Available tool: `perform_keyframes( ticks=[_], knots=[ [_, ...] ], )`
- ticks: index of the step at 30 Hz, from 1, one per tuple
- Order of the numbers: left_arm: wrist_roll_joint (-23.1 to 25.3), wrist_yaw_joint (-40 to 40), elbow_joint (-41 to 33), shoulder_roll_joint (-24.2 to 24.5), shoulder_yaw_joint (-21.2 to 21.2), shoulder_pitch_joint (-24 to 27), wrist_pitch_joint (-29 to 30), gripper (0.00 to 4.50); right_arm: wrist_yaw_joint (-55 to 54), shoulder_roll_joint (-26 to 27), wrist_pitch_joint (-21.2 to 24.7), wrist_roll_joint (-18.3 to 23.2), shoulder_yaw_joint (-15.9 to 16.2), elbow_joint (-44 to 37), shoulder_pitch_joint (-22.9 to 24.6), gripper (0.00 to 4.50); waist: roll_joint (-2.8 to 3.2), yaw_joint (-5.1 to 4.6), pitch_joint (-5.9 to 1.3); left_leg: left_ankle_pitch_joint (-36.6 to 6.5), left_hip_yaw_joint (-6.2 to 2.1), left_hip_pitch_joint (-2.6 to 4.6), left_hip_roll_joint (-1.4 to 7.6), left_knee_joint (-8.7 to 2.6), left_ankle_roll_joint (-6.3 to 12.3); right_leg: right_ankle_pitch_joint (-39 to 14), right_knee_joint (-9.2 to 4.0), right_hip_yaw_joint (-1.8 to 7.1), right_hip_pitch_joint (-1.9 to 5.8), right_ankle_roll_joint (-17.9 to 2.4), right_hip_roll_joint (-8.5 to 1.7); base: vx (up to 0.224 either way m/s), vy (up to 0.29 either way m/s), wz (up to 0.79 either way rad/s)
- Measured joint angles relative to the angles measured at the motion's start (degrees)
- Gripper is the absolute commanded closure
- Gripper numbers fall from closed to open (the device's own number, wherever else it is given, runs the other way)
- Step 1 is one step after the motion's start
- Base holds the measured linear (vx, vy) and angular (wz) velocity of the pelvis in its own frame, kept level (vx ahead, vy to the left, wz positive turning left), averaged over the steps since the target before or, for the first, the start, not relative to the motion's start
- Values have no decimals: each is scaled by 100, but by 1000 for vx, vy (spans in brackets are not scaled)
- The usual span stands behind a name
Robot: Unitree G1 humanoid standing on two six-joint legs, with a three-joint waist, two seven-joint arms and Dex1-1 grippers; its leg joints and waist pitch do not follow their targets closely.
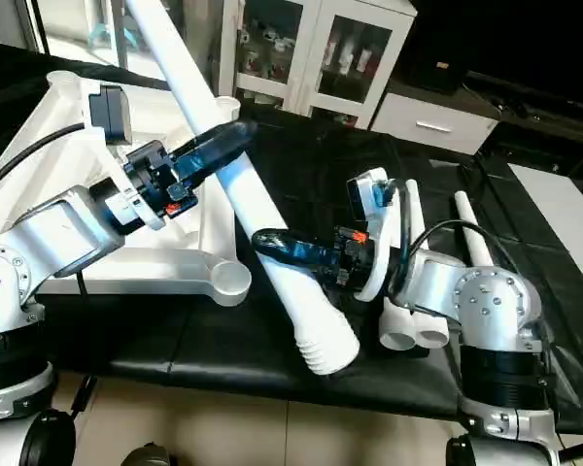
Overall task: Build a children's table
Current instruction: Pick table leg
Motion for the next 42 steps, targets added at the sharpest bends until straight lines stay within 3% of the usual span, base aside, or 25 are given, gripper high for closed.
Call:
perform_keyframes(
  ticks=[1,3,4,8,11,16,21,31,37,42],
  knots=[
    [-3,1,3,3,1,0,0,163,0,0,-19,-20,11,-1,3,273,1,0,0,0,0,0,0,0,0,0,0,0,0,0,0,0,0,0],
    [-3,3,33,4,4,0,-6,159,13,0,-73,-27,28,-15,4,273,6,1,-1,0,0,0,0,0,0,0,0,0,0,0,0,0,0,0],
    [-3,12,46,2,6,0,-8,188,14,-1,-111,-53,52,-14,5,273,7,1,-1,0,0,0,0,0,0,0,0,0,0,0,0,0,0,0],
    [34,102,171,-9,11,-3,-43,202,13,-2,-258,-159,148,-12,7,273,11,3,-1,0,0,0,0,0,0,0,0,0,1,0,0,0,0,0],
    [147,117,203,4,0,-51,-86,245,-24,-4,-435,-282,205,-11,7,202,15,7,1,0,0,0,0,0,0,1,-1,0,1,-1,0,0,0,0],
    [301,109,200,122,-92,-216,-130,272,-197,-2,-609,-470,220,89,6,158,33,7,4,0,0,0,0,-1,0,4,-2,0,1,-7,0,0,0,0],
    [570,74,190,282,-262,-238,-130,277,-213,-9,-706,-570,236,114,-6,114,45,4,12,0,0,-1,1,-1,0,4,-1,-2,1,-7,0,0,0,0],
    [1568,480,152,587,-797,-805,-161,277,-309,-299,-1431,-1472,903,-85,-77,26,45,-8,12,0,0,-2,1,-2,0,2,-2,-3,0,-3,-1,0,0,0],
    [2014,606,60,655,-998,-1218,-161,277,-707,-172,-2303,-2207,1150,-314,-26,19,45,-25,13,0,0,-2,0,-1,0,11,-2,-3,0,-19,-2,0,0,0],
    [2184,579,2,656,-1149,-1290,-162,277,-782,-60,-2842,-2544,1338,-358,114,19,44,-40,12,-1,1,-3,0,-1,1,13,-3,-3,0,-23,-2,0,0,0]
  ],
)
